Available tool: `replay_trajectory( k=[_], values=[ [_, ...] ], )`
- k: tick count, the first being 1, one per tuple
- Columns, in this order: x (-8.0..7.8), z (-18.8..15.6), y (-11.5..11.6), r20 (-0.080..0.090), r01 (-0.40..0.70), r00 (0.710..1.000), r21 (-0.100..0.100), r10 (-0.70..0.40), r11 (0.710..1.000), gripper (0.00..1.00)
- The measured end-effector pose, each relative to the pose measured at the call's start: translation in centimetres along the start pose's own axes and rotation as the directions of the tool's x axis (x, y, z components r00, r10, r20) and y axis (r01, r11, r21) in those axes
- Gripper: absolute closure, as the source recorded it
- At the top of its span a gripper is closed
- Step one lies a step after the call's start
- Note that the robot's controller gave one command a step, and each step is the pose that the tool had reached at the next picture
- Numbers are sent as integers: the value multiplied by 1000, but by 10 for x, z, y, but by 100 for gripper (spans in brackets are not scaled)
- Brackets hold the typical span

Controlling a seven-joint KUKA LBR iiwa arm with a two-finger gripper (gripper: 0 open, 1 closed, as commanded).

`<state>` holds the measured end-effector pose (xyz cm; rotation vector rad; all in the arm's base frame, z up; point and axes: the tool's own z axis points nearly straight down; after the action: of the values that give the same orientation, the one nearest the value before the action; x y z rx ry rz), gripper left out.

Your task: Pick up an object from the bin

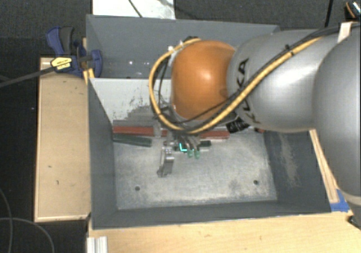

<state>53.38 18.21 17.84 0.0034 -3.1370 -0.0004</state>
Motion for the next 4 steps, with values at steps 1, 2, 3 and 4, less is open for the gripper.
replay_trajectory(
  k=[1, 2, 3, 4],
  values=[
    [15, -10, -63, 5, -84, 996, 2, 84, 996, 0],
    [-15, 81, -132, 1, -90, 996, 2, 90, 996, 0],
    [-55, 109, -151, 9, -58, 998, 0, 58, 998, 0],
    [-59, 107, -87, 11, 122, 992, -2, -122, 992, 0]
  ],
)
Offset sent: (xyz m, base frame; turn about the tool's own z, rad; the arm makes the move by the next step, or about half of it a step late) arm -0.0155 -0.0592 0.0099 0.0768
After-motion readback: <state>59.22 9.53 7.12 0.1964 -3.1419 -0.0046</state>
